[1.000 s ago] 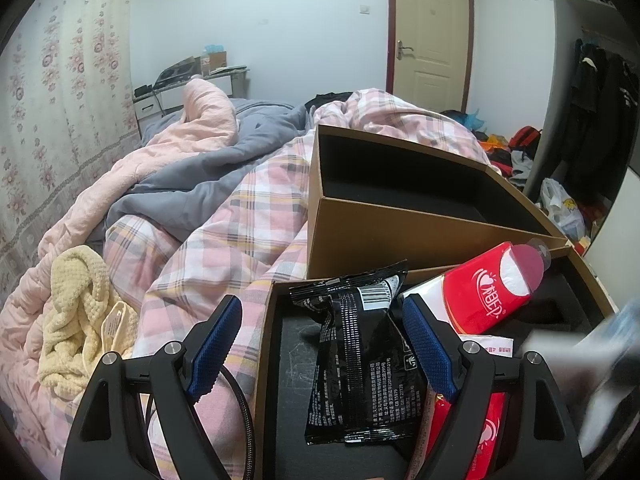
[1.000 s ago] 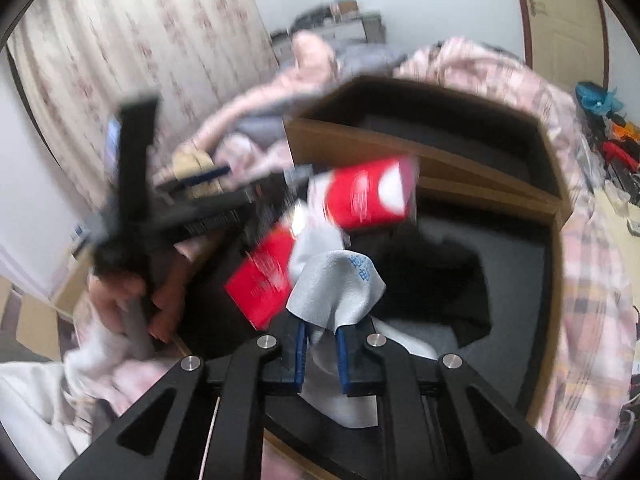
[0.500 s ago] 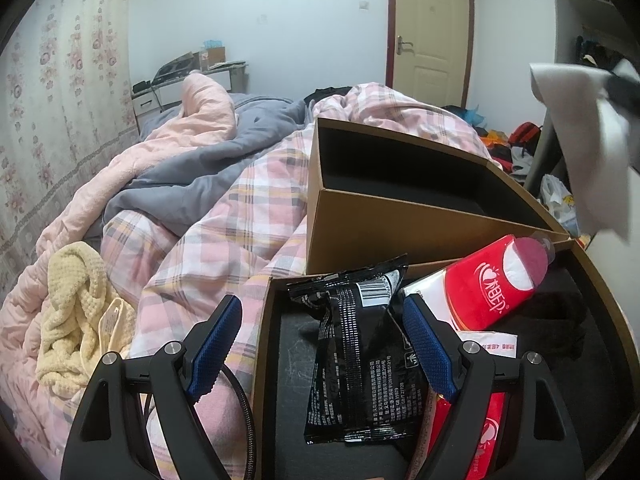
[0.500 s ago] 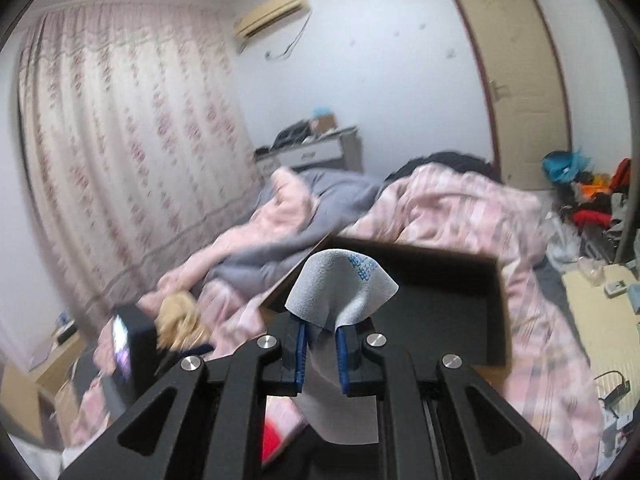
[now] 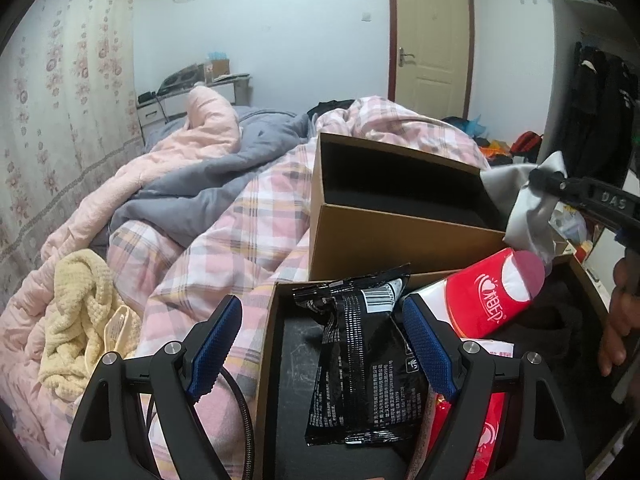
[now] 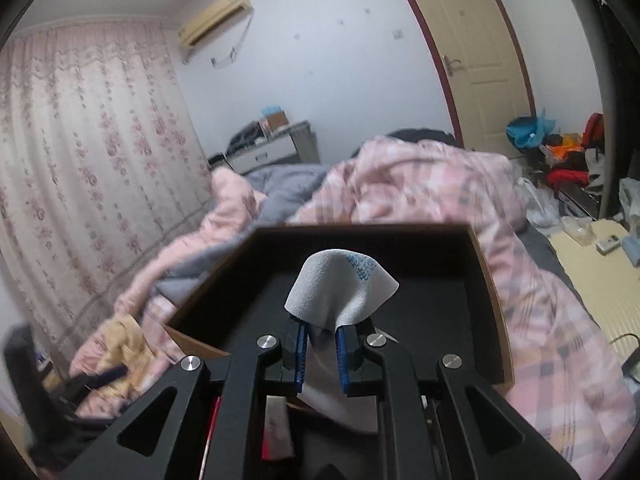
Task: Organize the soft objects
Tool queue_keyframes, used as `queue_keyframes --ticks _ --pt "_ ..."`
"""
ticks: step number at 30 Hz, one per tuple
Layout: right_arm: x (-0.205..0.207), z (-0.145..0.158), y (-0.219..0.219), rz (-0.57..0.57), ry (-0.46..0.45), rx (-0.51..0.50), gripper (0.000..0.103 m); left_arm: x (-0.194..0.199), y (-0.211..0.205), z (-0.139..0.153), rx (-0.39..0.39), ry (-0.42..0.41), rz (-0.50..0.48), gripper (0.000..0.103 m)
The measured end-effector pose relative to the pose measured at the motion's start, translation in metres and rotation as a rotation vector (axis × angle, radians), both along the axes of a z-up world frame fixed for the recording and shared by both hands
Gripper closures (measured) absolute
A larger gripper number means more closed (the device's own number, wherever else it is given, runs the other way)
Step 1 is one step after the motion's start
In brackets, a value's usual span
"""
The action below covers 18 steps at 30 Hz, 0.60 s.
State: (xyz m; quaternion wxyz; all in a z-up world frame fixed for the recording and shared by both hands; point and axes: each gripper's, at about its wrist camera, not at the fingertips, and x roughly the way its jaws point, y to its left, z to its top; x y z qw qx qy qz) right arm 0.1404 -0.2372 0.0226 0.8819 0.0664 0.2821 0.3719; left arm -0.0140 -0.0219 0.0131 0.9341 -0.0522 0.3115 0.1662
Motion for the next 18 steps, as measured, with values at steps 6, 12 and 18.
queue_keyframes --ticks 6,12,18 --pt "0.008 -0.002 -0.003 -0.038 0.061 -0.031 0.084 0.005 0.002 -0.004 -0.008 0.024 -0.008 0.023" --pt "0.002 -0.015 0.008 -0.036 0.115 -0.137 0.017 0.005 -0.002 -0.003 0.012 0.018 -0.015 0.023" --pt "-0.009 -0.012 0.009 -0.023 0.065 -0.165 0.017 0.008 -0.003 -0.005 0.021 0.026 -0.016 0.023"
